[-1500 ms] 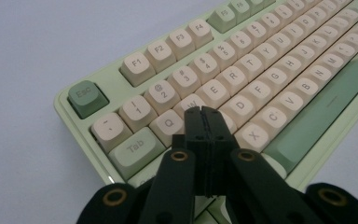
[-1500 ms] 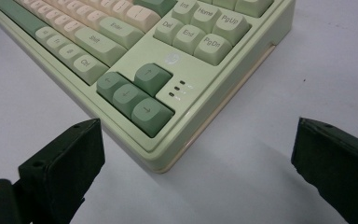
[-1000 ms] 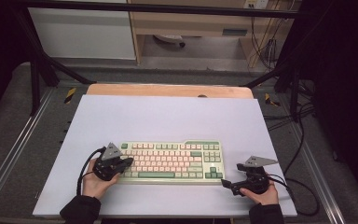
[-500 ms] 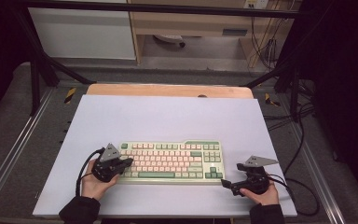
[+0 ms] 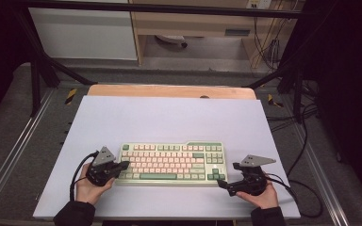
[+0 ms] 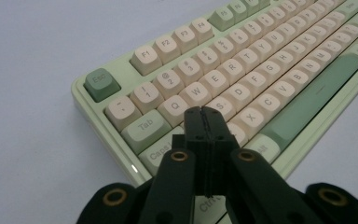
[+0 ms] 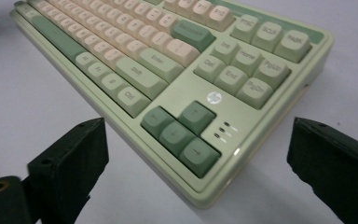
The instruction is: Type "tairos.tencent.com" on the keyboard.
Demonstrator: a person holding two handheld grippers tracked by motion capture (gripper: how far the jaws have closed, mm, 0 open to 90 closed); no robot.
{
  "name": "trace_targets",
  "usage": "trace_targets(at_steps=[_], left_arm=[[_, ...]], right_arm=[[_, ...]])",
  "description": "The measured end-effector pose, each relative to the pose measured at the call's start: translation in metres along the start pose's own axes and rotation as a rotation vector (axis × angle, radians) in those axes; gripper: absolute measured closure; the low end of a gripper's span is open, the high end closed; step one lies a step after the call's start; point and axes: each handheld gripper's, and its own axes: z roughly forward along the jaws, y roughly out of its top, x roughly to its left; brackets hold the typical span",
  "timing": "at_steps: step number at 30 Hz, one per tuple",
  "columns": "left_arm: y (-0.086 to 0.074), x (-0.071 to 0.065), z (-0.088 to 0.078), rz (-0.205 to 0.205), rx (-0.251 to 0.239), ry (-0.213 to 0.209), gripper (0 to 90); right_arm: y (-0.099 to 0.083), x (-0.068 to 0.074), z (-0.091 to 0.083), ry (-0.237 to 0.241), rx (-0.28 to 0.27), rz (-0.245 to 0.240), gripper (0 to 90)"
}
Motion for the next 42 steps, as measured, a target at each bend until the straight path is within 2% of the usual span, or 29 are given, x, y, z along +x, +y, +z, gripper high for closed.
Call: trace_targets(at_steps=[3, 5, 11, 25, 42], left_arm=[[-0.001, 0.001, -0.002, -0.002, -0.004, -0.001, 89.8], [-0.002, 0.001, -0.003, -0.001, -0.006, -0.001, 89.8], [-0.004, 0.004, -0.006, -0.008, -0.008, 0.003, 89.8], [-0.006, 0.007, -0.007, -0.017, -0.013, 0.003, 89.8], [-0.007, 0.006, -0.005, -0.015, -0.008, -0.003, 89.8]], right_arm=[[0.006, 0.008, 0.004, 0.007, -0.002, -0.022, 12.4], [0.01, 0.014, 0.007, 0.015, -0.007, -0.055, 18.8], [0.024, 0.029, 0.019, 0.034, -0.006, -0.08, 32.8], [0.05, 0.05, 0.046, 0.075, -0.015, -0.09, 54.9], [0.078, 0.068, 0.08, 0.083, -0.021, -0.102, 72.1]])
